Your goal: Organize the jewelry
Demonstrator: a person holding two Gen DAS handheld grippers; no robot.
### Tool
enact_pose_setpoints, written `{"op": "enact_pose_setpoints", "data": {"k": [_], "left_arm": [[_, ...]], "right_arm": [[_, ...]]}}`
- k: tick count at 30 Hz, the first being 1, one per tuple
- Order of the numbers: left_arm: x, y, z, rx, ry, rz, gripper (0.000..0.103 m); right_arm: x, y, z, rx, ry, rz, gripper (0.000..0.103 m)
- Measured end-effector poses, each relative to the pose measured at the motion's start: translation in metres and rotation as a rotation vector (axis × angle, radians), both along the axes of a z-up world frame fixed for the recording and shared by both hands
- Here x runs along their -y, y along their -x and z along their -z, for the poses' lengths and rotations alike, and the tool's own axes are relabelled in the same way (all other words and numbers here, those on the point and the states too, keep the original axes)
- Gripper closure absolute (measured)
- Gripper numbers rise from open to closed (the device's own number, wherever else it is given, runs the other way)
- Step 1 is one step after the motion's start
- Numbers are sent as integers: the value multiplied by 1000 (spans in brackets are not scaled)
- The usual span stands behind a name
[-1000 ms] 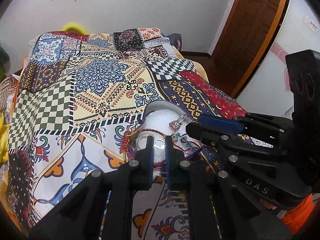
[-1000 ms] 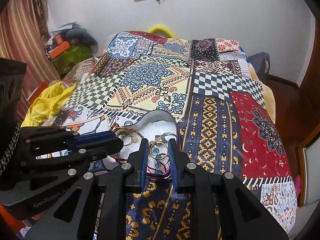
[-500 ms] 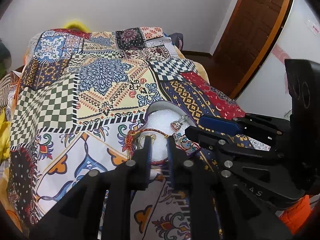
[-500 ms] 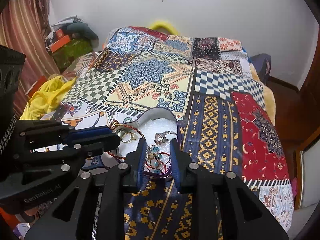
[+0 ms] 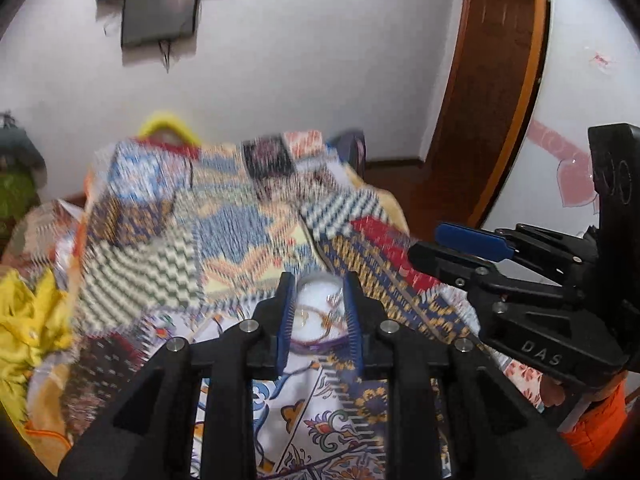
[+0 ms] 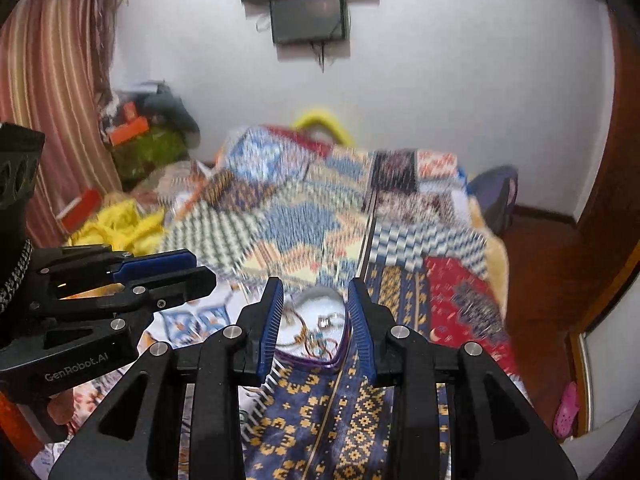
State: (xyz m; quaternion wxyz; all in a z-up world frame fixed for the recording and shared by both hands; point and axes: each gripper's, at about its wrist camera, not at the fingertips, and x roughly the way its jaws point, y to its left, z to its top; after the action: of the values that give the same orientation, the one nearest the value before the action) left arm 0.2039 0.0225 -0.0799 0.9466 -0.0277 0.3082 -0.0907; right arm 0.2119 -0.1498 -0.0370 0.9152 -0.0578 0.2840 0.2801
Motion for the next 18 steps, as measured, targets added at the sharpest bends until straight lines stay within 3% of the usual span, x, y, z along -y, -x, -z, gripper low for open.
{"op": "enact_pose_setpoints", "data": {"k": [9,11,13,14,18], "left_arm": [[12,90,-78,303,-27,-69,65],[17,113,-90,376,-52,-89,52],[20,133,-98,436,-65,-101,39],[22,142,-102,460,-68,-111,31],[22,167,-110,530,-80,-175,13]], "right_arm": [[31,87,-75,278,-147,55,72],[36,105,-84,336,-167,76,67],[38,120,-89,385,-178,101,54],[40,130,-92,421,-183,121,52],[41,151,-95,477,-196,168,40]]}}
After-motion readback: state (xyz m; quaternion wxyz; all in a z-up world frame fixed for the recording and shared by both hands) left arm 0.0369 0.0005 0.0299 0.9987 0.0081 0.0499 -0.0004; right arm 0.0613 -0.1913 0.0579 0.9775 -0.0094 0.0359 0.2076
